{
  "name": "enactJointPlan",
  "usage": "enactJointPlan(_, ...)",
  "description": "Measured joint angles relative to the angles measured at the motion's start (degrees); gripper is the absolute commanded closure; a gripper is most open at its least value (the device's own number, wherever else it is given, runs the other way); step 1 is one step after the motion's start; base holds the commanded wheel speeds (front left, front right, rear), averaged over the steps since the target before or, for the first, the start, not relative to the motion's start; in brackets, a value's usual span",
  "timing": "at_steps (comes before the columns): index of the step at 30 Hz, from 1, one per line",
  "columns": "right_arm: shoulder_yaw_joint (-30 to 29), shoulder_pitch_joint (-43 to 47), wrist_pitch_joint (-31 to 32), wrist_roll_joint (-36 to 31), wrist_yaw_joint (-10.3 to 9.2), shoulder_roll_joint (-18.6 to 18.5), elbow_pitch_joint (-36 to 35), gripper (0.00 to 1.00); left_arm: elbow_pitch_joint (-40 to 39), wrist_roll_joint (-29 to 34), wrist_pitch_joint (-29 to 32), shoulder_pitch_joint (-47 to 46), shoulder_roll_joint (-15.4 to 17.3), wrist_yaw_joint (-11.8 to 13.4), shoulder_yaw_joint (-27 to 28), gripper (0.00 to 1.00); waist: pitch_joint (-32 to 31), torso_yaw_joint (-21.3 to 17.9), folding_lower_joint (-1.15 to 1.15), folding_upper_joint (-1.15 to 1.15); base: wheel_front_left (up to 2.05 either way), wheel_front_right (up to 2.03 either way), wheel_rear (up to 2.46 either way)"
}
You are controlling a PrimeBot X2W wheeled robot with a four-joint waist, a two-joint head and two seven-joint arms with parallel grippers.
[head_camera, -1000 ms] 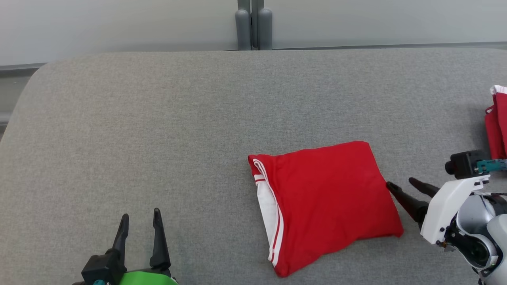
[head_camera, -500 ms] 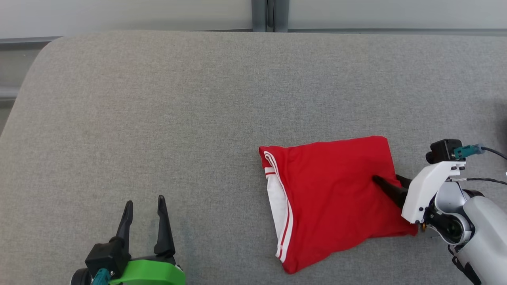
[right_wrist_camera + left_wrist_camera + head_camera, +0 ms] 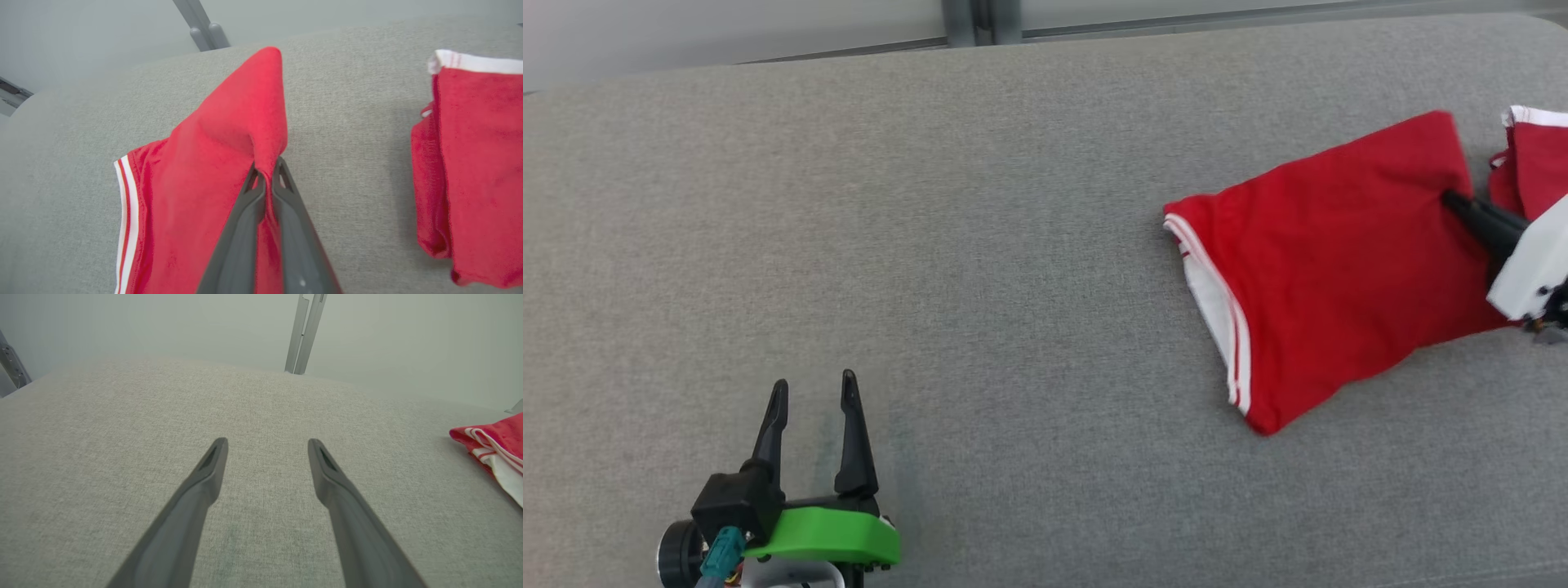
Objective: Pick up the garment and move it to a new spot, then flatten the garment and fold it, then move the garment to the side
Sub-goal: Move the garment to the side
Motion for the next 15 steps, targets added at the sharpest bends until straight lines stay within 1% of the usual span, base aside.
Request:
enactJointPlan(4,-3.5,-1.9,-0.3,0.2,-0.01,-5.1,-1.2,1.0,0.1,0.4,0.0,-1.5,0.0,-0.2,-0.5,0.0,0.9,-2.9,0.0,0.0,0.0,0.0,0.0)
enactJointPlan(7,-5.7,-3.3,-0.9,-0.7,-0.03,-6.9,-0.1,1.0,0.3,0.5,0.0,-2.1,0.0,-0.2,-0.9,0.0,2.0,-4.1,0.0,0.0,0.0,0.0,0.0)
enactJointPlan(12,-7.0,-5.8,-1.3,-2.8,-0.03,-7.1,2.2,1.0,0.6,0.7,0.0,-2.7,0.0,-0.2,-1.5,0.0,3.9,-4.5,0.0,0.0,0.0,0.0,0.0)
enactJointPlan(15,-7.7,-6.9,-1.9,-3.1,-0.03,-6.3,2.9,1.0,0.6,0.7,0.0,-2.7,0.0,0.1,-1.2,0.0,4.4,-4.0,0.0,0.0,0.0,0.0,0.0)
